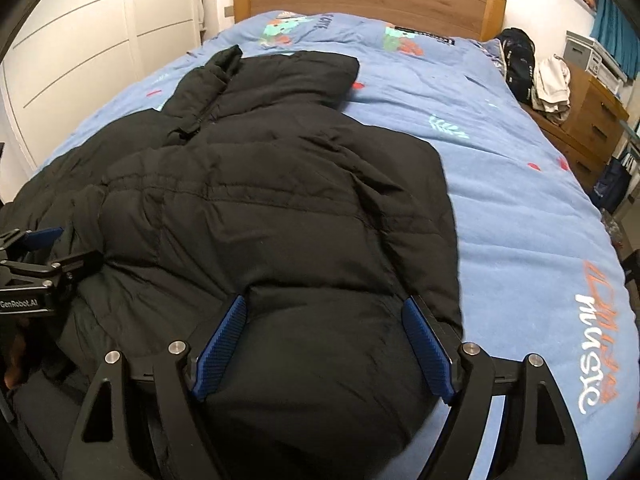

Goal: Fold large clothes

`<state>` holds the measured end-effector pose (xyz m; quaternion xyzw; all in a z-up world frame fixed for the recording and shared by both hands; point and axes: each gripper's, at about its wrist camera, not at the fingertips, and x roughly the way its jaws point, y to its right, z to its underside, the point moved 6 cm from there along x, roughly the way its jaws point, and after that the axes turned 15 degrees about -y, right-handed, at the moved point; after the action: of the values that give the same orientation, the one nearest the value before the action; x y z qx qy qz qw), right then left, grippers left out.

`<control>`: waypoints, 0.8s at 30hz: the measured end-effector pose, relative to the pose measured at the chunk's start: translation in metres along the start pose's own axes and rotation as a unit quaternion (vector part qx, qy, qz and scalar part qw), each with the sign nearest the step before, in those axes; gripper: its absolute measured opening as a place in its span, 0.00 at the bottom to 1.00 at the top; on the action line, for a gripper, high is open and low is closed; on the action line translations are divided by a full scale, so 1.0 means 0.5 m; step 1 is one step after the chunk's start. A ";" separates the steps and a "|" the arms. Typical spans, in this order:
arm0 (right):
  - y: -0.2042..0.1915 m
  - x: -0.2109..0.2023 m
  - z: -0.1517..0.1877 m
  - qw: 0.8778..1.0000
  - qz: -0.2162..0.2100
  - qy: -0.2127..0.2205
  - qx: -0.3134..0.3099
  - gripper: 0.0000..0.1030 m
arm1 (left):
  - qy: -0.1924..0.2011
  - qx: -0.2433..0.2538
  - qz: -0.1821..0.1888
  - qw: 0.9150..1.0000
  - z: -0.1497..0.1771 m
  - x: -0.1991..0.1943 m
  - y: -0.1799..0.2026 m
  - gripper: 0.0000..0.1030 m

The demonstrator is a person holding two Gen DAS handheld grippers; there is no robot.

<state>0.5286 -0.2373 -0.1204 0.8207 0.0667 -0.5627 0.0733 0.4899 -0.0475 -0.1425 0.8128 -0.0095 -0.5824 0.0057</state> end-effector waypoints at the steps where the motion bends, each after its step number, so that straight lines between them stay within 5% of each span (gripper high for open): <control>1: 0.002 -0.006 0.004 1.000 0.005 -0.002 0.003 0.76 | 0.004 0.001 -0.004 1.000 0.002 -0.009 -0.001 1.00; 24: -0.067 -0.118 0.077 1.000 0.014 -0.001 0.019 0.77 | 0.098 0.000 -0.029 0.995 0.118 -0.230 -0.093 1.00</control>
<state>0.4661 -0.2136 -0.0806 0.8224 0.0446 -0.5633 0.0656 0.3974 0.0018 -0.0537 0.8660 0.0149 -0.4997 -0.0100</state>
